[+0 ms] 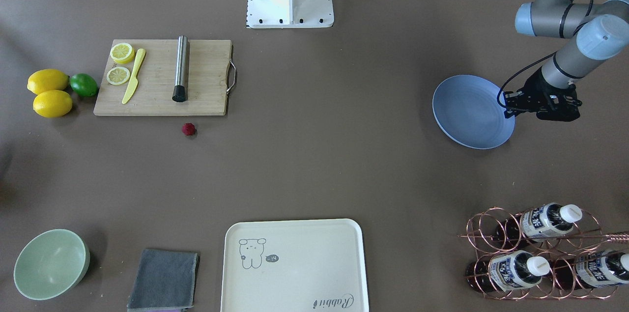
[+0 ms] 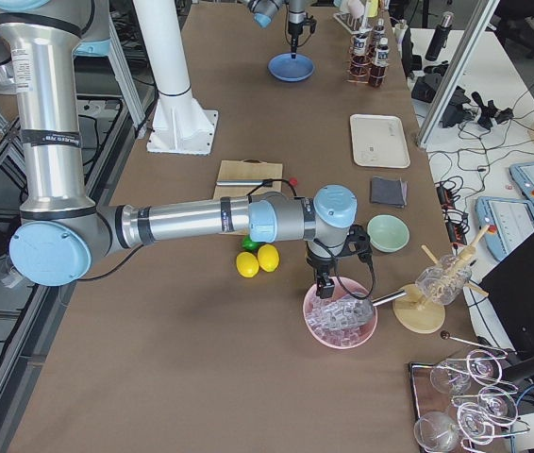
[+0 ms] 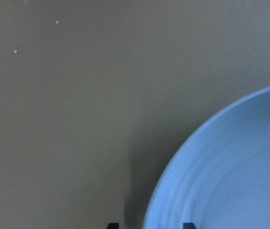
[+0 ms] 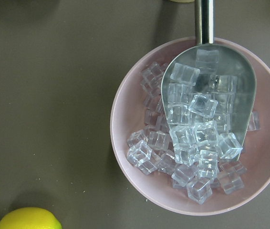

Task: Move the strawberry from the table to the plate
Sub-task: 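Lower the left gripper to the blue plate's rim and grip it, then slide the blue plate toward the strawberry with the left gripper while the right arm approaches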

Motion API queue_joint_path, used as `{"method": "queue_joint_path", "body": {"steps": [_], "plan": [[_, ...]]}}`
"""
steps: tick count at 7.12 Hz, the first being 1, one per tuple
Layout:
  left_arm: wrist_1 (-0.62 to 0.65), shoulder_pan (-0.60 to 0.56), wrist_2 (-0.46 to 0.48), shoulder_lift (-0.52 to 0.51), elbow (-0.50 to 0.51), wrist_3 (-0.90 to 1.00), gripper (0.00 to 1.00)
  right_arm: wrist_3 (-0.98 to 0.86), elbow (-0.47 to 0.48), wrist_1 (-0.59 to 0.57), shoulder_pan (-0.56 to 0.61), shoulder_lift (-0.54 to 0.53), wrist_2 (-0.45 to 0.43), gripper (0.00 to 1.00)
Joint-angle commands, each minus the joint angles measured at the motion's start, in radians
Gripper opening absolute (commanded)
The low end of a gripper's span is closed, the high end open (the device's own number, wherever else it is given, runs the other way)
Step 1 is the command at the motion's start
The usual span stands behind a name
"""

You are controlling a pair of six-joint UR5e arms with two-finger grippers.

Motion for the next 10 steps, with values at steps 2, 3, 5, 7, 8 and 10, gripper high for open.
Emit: {"method": "queue_joint_path", "body": {"steps": [2,3,5,7,8,10], "plan": [[0.052,-0.071,-0.174,-0.078,-0.059,-0.011,0.00,0.000,0.006,0.000,0.000,-0.002,0.003,1.00],[0.128,-0.067,-0.176,-0.130,-0.106,-0.034,0.00,0.000,0.006,0.000,0.000,-0.002,0.003,1.00],[0.152,0.032,-0.165,-0.300,-0.134,-0.290,0.00,0.000,0.001,0.000,-0.003,-0.002,0.003,1.00],[0.159,0.273,0.045,-0.455,-0.111,-0.493,0.00,0.002,0.004,0.000,-0.009,-0.010,0.010,1.00],[0.158,0.345,0.130,-0.531,-0.054,-0.564,0.00,0.002,0.003,0.000,-0.018,-0.010,0.028,1.00],[0.127,0.409,0.224,-0.587,0.036,-0.597,0.00,0.111,0.014,0.002,-0.096,0.031,0.039,1.00]]}}
